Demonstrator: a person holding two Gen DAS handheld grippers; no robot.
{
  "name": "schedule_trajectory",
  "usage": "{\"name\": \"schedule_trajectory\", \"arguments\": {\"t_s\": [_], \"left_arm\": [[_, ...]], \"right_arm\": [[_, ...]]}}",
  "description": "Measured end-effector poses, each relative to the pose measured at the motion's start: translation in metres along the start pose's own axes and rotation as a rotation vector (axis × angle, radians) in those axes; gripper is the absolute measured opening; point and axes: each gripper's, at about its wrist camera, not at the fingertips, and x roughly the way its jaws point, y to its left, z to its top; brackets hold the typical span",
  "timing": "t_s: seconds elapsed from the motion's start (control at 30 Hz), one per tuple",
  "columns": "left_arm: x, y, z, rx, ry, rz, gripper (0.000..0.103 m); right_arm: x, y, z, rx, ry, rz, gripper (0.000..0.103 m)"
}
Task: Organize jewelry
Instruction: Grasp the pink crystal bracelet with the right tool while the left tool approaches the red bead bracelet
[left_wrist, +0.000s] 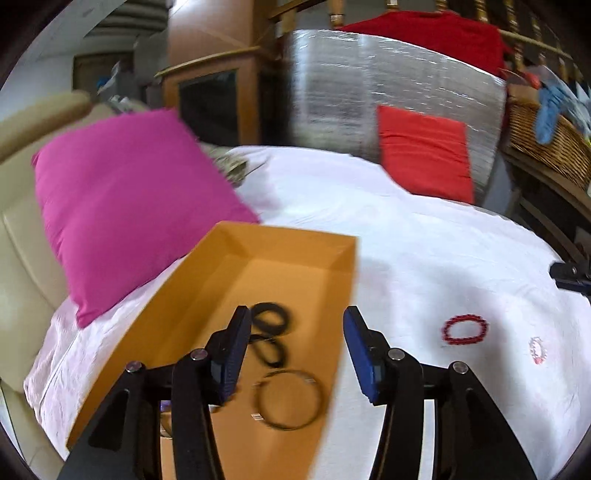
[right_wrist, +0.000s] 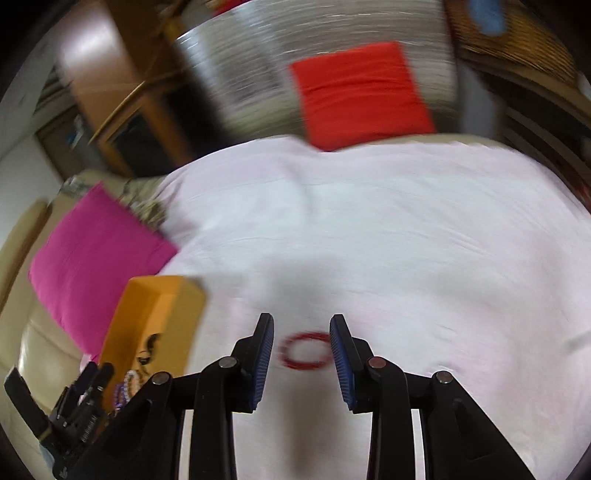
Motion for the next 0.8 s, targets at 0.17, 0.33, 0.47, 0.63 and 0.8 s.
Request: {"name": "schedule_trajectory", "arguments": {"t_s": [0.17,0.33,0.47,0.63,0.8], "left_arm": [[0.004,-0.05,-0.003,0.083,-0.011,-0.032,0.06],[0.015,-0.091,-0.007,0.127,0.038,-0.093,0.061],[0.026,-0.114,-0.013,0.163,0.084,-0.109,0.061],[0.039,-0.133,-0.019,0.205,0.129,-0.134,0.061],[0.05,-0.143,-0.022,0.208,0.177,-0.162,0.061]], "right_arm": [[-0.009,-0.066,-0.018,0.124,-0.007,-0.019,0.035],[-0.004,-0.113,-0.033,0.254,0.014,0.002,0.035],[0.007,-0.132,-0.042,0.271,0.057,-0.01,0.035],[0.017,-0.141,-0.043,0.252,0.09,0.002,0.035],[0.035,-0.134,-0.041,0.204,0.132,-0.013,0.033]]}}
